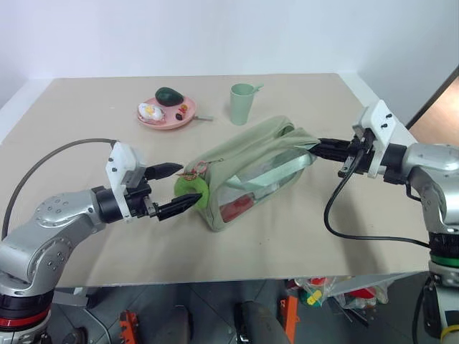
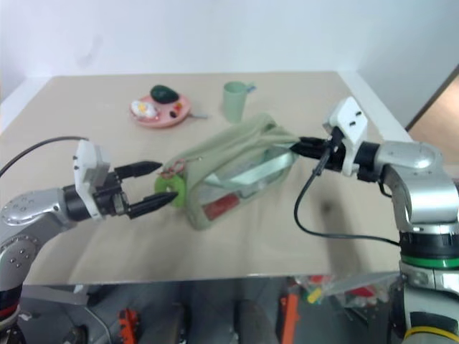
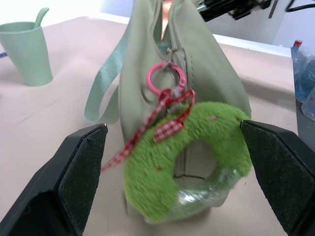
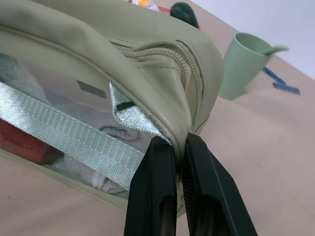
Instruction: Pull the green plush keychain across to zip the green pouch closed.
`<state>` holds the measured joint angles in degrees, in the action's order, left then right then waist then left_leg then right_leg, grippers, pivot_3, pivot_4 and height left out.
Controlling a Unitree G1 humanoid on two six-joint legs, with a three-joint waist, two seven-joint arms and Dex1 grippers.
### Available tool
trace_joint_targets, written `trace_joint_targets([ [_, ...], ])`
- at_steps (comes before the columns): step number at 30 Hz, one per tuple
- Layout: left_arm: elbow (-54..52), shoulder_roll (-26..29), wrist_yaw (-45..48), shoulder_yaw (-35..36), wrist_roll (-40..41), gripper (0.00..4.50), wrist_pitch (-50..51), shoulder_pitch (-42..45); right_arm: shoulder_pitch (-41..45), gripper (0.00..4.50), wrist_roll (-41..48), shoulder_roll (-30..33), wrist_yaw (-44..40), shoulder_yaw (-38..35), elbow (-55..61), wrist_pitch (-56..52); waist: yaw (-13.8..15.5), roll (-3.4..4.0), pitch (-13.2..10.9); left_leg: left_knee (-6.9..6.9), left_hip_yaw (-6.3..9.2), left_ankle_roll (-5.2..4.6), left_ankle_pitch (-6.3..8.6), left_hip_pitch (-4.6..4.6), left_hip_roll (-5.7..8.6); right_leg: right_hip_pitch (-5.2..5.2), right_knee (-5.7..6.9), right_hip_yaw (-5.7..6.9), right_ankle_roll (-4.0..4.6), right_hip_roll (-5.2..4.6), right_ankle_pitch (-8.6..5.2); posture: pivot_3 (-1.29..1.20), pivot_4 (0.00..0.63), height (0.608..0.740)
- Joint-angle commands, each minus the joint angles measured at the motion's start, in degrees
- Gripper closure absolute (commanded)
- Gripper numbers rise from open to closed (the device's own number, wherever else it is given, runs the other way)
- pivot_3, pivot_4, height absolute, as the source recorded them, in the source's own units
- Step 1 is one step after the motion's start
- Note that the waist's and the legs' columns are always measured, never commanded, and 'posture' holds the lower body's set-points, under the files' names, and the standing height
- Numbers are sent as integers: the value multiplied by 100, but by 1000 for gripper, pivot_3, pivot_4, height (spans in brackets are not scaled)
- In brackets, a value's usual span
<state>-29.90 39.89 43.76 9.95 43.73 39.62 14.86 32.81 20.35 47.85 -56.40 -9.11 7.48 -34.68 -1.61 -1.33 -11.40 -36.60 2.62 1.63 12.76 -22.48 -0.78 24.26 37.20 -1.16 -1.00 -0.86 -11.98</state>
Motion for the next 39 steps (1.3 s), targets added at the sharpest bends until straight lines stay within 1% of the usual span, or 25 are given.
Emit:
trace_joint_targets([
  [1, 51, 44, 36, 168, -174, 0, -354, 17, -152, 4464, 217, 65, 368, -312, 649, -377, -2, 0, 0, 0, -1, 0, 0, 1, 0, 0, 0, 0, 0, 1, 0, 0, 150, 740],
  [4, 255, 76, 119, 237, -203, 0, -477, 138, -239, 4464, 289, 122, 617, -405, 808, -684, 0, 0, 0, -1, -2, 0, 0, 2, 0, 0, 0, -2, 4, 3, 3, 0, 150, 740],
  [9, 209, 205, 301, 434, 470, 0, -115, 262, -154, 4464, 381, 196, 997, -592, 893, -1060, 5, 0, 0, -7, -3, -1, -1, -1, -1, 0, -1, -2, 4, 3, 9, 0, 150, 740],
  [11, 231, 265, 311, 510, 655, 0, 6, 296, -154, 4464, 371, 216, 1103, -584, 919, -1077, 4, -1, 0, -7, -5, -1, -1, -2, 0, 0, -2, -4, 3, 3, 9, 0, 150, 740],
  [15, 471, 451, 407, 613, 739, 0, 117, 392, -228, 4464, 423, 147, 1213, -510, 1004, -1049, 3, -1, 0, -6, -5, -2, -1, -1, -3, 2, -2, -5, 2, 8, 9, 0, 150, 740],
  [19, 34, 690, 746, 455, 1139, 0, 404, 172, -252, 4464, 487, 63, 1315, -436, 1044, -1088, -11, -1, 0, -5, -6, -2, -1, -1, -9, 3, -2, -6, 3, 15, 9, 0, 150, 740],
  [21, -119, 704, 781, 351, 1162, 0, 400, 122, -265, 4464, 560, 46, 1359, -417, 1102, -1200, -12, 0, 0, -4, -9, -2, 0, -1, -9, 4, -2, -10, 3, 15, 9, 0, 150, 740],
  [27, -97, 611, 714, 103, 959, 0, 263, 247, -357, 4464, 995, 114, 1362, -471, 1491, -1840, -21, -1, 0, -4, -9, -2, 0, 2, -18, 5, -2, -12, 10, 27, 12, 0, 150, 740],
  [32, 14, 539, 714, -74, 729, 0, 110, 307, -605, 4464, 917, 307, 1173, -265, 1542, -1635, -20, -1, 0, -4, -8, -2, 0, 3, -32, 5, -2, -16, 15, 47, 13, 0, 150, 740],
  [33, 47, 512, 709, -112, 682, 0, 78, 338, -691, 4464, 1000, 332, 1022, -260, 1565, -1577, -23, -1, 0, -4, -8, -2, 0, 3, -32, 5, -2, -16, 16, 48, 13, 0, 150, 740],
  [34, 71, 489, 707, -140, 650, 0, 58, 362, -779, 3765, 1056, 381, 876, -241, 1599, -1524, -22, -1, 0, -4, -9, -2, 0, 3, -34, 5, -2, -17, 16, 50, 13, 0, 150, 740],
  [35, 84, 474, 707, -156, 629, 0, 46, 378, -839, 3599, 1092, 419, 776, -228, 1626, -1484, -17, -1, 0, -4, -8, -2, 0, 3, -34, 5, -2, -17, 16, 51, 13, 0, 150, 740],
  [36, 93, 457, 711, -177, 605, 0, 27, 392, -918, 3270, 1125, 468, 658, -226, 1661, -1430, -17, -1, 0, -4, -7, -2, 0, 3, -34, 5, -2, -17, 16, 52, 13, 0, 150, 740],
  [38, 100, 419, 712, -210, 567, 0, 6, 411, -942, 2443, 1086, 424, 687, -318, 1626, -1237, -29, -2, 0, -4, -10, -3, 0, 4, -39, 5, -2, -20, 17, 57, 13, 0, 150, 740],
  [39, 96, 404, 711, -219, 554, 0, 0, 410, -941, 2315, 1077, 406, 707, -369, 1602, -1177, -37, -2, 0, -4, -11, -3, 0, 4, -39, 5, -2, -20, 17, 57, 13, 0, 150, 740],
])
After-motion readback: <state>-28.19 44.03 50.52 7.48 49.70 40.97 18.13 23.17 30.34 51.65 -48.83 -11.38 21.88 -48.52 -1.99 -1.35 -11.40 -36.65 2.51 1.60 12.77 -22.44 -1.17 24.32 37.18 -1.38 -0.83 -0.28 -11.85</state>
